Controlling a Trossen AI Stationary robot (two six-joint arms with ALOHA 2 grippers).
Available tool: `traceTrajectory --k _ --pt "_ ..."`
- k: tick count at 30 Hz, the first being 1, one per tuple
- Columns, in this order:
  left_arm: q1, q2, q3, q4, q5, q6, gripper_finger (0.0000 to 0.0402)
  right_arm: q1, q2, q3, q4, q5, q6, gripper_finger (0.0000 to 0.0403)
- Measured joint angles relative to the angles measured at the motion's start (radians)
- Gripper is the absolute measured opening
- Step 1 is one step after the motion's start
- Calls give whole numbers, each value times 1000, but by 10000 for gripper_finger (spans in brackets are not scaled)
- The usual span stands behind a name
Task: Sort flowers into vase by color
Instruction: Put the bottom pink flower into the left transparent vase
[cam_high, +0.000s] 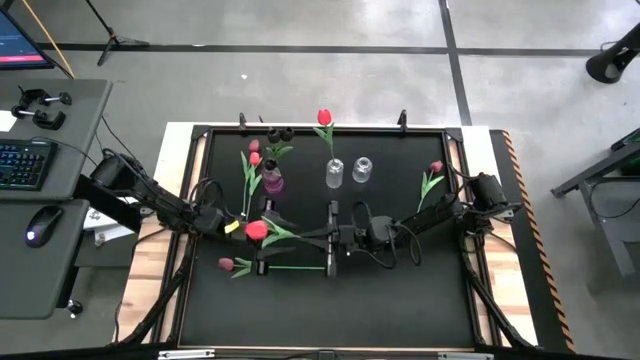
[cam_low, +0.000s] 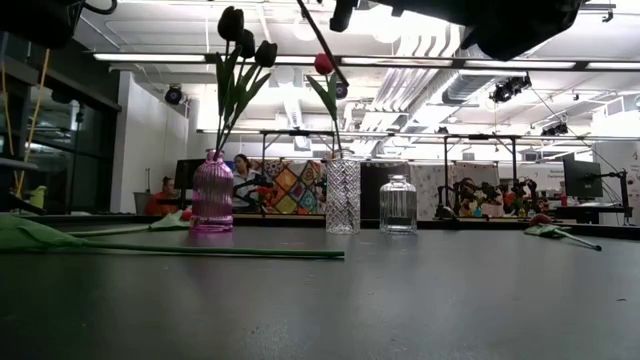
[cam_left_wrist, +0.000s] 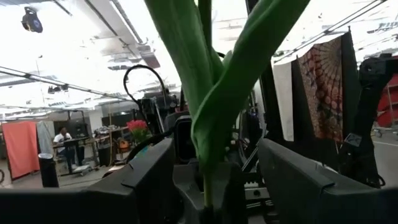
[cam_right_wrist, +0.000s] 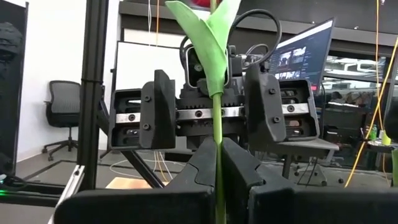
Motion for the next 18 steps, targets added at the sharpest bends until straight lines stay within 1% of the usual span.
traceTrajectory --k 3,6,15,16,18 --pt "-1 0 0 -2 0 2 196 0 0 0 -1 3 0 0" --pt "-1 0 0 -2 0 2 161 0 0 0 -1 3 -10 0" --pt "-1 0 0 -3 -6 19 26 1 0 0 -8 3 -7 0" --pt "-1 0 0 -5 -9 19 15 1 0 0 -10 14 7 0" --pt "-1 0 0 -9 -30 19 9 2 0 0 -18 54 33 2"
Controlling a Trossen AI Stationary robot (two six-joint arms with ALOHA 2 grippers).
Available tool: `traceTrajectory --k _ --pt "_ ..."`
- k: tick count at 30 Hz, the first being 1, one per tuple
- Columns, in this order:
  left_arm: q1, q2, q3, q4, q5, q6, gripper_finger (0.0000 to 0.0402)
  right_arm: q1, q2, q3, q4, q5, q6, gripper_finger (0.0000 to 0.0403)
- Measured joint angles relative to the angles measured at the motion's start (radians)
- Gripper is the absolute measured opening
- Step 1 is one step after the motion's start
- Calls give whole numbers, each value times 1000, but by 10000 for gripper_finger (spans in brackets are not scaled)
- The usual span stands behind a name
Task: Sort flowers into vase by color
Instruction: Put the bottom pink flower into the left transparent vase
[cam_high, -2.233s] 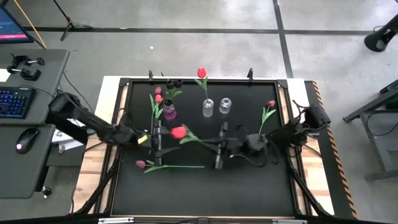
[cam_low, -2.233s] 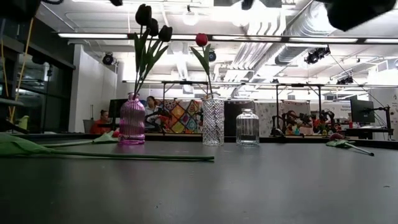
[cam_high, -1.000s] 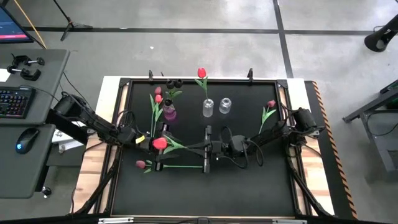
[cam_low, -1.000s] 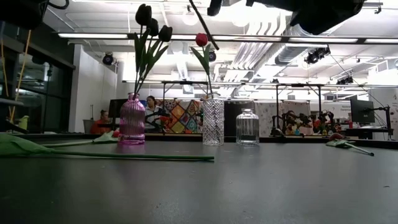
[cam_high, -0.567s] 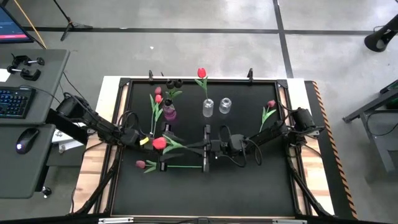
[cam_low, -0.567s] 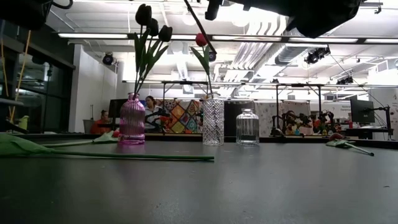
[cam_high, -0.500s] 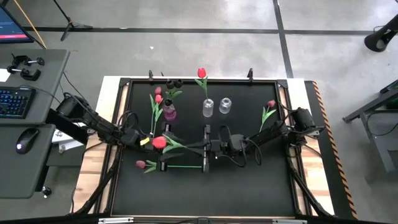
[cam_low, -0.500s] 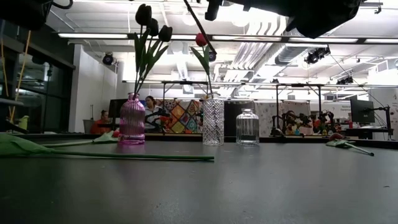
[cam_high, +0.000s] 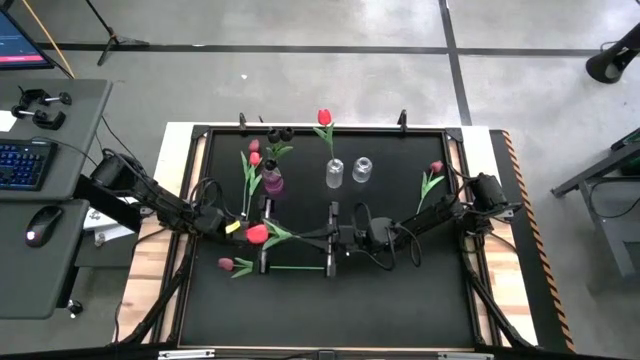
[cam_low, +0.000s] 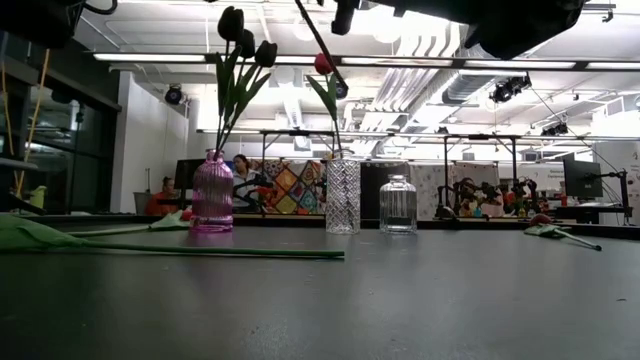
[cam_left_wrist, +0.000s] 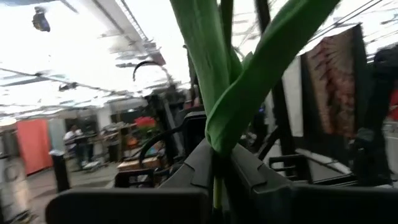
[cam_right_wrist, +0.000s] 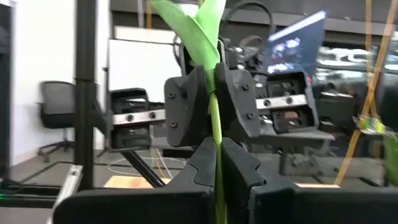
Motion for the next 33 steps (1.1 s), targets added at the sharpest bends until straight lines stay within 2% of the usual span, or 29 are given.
traceTrajectory --k 4,10,13,17,20,22,24,26,29,33 --pt "0 0 -1 -25 -65 15 7 -2 0 0 -45 34 -3 39" --pt "0 0 -1 -64 -140 34 3 1 0 0 -92 86 -12 160" --pt "0 -12 -1 -107 -178 58 2 16 0 0 -120 156 -80 221" --pt "0 -65 -1 -218 -233 44 1 59 -12 0 -173 275 -186 271" --pt "5 -127 4 -354 -251 -7 1 92 -53 0 -226 353 -217 284" --pt "20 -175 31 -525 -248 -95 1 106 -85 0 -258 363 -202 285" --pt "49 -211 77 -728 -205 -200 1 114 -109 0 -270 363 -181 285" --pt "80 -219 113 -863 -131 -282 1 117 -115 0 -271 352 -154 280" --pt "102 -193 125 -851 -47 -314 1 104 -111 1 -278 307 -115 270" --pt "107 -141 126 -792 -37 -300 1 70 -109 1 -282 294 -73 257"
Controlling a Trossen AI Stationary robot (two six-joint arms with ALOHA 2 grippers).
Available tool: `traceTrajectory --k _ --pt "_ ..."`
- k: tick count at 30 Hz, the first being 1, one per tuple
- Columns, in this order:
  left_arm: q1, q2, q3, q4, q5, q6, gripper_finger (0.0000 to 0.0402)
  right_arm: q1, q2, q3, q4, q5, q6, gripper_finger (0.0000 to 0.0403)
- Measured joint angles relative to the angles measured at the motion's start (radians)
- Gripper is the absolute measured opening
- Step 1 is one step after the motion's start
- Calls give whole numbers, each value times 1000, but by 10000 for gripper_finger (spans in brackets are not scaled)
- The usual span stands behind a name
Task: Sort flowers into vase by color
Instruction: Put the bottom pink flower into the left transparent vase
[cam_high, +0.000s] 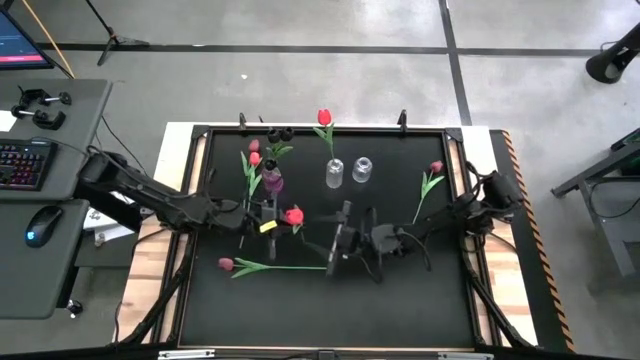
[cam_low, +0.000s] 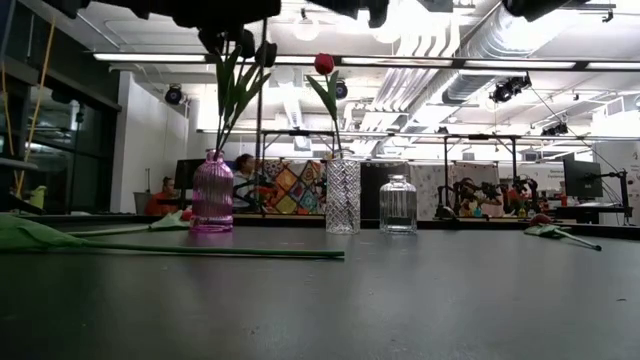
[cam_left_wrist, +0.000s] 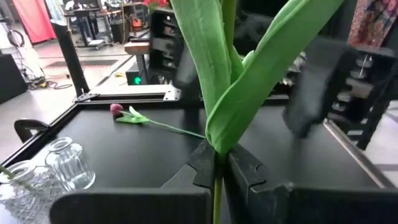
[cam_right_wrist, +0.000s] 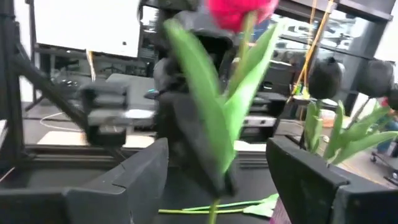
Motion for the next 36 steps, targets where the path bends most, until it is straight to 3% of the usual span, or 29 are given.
traceTrajectory --k 14,18,26,31,36 --pt "1 62 17 55 42 12 1 -41 1 0 -16 -104 101 217" --pt "2 61 17 57 42 12 1 -41 1 0 -14 -104 102 166" --pt "6 61 17 56 42 12 1 -42 1 0 -6 -100 98 13" --pt "6 61 17 55 34 35 20 -42 1 0 -6 -76 95 11" --pt "-12 51 17 19 -52 50 56 -19 1 0 17 2 21 5"
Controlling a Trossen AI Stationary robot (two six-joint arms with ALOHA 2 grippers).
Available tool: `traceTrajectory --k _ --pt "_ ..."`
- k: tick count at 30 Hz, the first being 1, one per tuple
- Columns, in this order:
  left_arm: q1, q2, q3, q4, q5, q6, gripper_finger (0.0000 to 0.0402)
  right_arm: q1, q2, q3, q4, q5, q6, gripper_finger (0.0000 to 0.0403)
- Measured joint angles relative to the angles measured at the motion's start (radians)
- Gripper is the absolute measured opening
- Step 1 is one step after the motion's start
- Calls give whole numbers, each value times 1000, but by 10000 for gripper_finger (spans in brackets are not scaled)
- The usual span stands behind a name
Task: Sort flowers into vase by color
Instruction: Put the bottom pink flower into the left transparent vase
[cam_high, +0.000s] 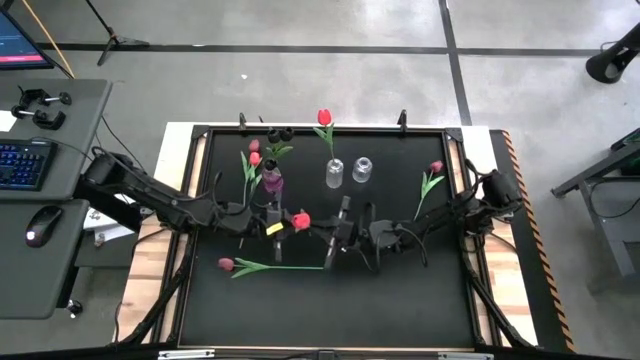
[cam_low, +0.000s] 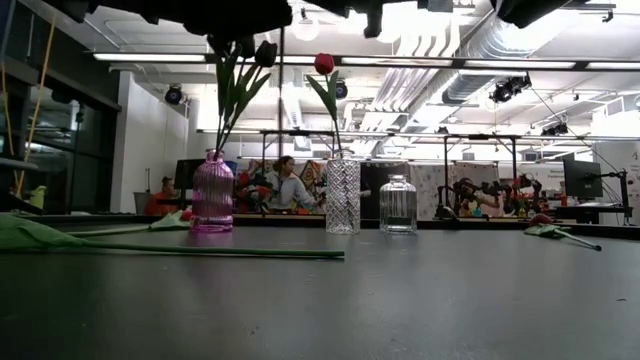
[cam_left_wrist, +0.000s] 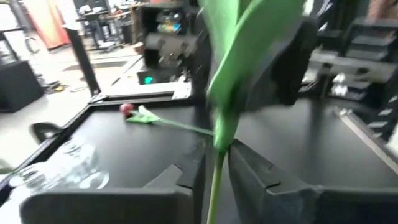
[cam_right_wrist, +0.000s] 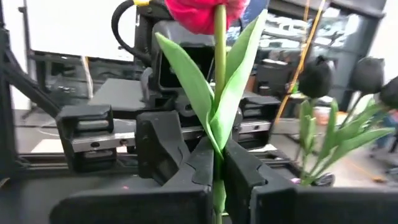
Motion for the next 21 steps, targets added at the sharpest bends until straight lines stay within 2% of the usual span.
traceTrajectory --k 9,14,17,21 --pt "-84 -163 1 -209 -214 -9 130 95 -56 0 -9 238 -184 2" --pt "-151 -265 1 -273 -316 -3 153 67 -62 0 23 350 -341 1" --pt "-190 -307 1 -283 -364 24 156 -3 -92 -8 35 346 -377 1" --pt "-237 -340 1 -313 -405 44 156 -147 -187 -88 35 211 -275 1"
